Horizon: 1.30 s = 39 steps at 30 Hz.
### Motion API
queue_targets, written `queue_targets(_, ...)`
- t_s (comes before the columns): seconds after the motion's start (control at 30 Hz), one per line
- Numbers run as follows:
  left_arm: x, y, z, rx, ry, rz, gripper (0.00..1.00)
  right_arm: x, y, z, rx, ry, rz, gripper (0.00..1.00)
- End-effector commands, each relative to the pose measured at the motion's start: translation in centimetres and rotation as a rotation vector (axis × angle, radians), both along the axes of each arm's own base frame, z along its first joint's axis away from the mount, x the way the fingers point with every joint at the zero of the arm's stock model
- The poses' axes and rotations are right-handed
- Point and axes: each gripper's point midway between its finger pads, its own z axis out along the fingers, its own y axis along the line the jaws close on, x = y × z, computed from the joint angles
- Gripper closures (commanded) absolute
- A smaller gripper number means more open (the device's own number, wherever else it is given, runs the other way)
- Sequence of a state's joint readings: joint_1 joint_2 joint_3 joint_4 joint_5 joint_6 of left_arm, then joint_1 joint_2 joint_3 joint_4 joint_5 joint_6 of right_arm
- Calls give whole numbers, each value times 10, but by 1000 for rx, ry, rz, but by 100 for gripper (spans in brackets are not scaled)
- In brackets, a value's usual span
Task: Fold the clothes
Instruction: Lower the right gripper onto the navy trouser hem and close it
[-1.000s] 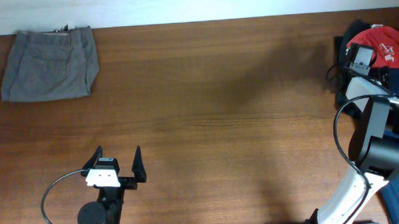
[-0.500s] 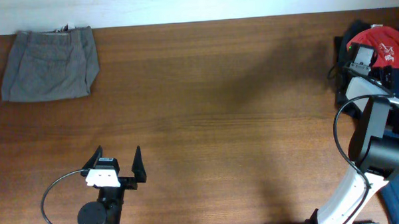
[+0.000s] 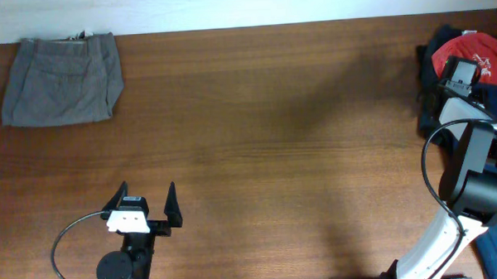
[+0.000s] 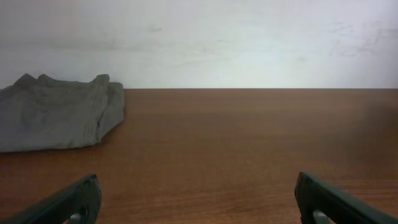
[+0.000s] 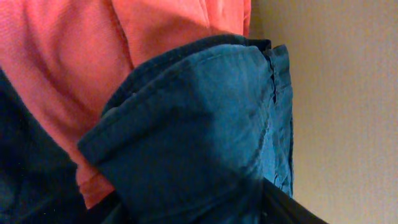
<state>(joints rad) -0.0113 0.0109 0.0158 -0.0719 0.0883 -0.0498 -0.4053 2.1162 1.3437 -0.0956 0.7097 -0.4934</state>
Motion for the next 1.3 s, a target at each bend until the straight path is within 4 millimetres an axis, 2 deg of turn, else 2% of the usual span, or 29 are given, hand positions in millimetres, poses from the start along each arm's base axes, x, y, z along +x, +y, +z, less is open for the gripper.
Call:
queue_targets(0.0, 0, 1, -3, -2, 4, 6, 1, 6, 2, 0, -13, -10, -6, 45)
queue_targets(0.2, 0, 1, -3, -2, 4, 6, 1, 10, 8, 2, -22, -10, 5, 44)
queue_targets(0.23, 0, 1, -3, -2, 4, 6, 1, 11, 9, 2, -25, -10, 5, 37)
queue_targets(0.3, 0, 1, -3, -2, 4, 6, 1, 12, 10, 3, -30, -14, 7, 34)
queue_targets(0.57, 0, 1, -3, -2, 4, 6, 1, 13, 11, 3, -29, -14, 8, 36)
queue_targets(0.63, 0, 1, -3, -2, 4, 6, 1, 12, 11, 2, -27, -7, 8, 41)
queue_targets(0.77, 0, 1, -3, -2, 4, 6, 1, 12, 11, 2, -25, -7, 10, 60)
queue_targets(1.03, 0, 1, -3, -2, 4, 6, 1, 12, 13, -1, -12, -7, 12, 63)
queue_targets(1.07, 0, 1, -3, -2, 4, 6, 1, 12, 13, -1, -12, -7, 12, 72)
queue_targets(1.1, 0, 1, -3, -2, 4, 6, 1, 12, 13, 0, -12, -10, 10, 76)
queue_targets(1.2, 0, 1, -3, -2, 4, 6, 1, 10, 11, 3, -23, -28, -17, 96)
queue_targets(1.27, 0, 1, -3, -2, 4, 6, 1, 8, 9, 10, -31, -79, -64, 96)
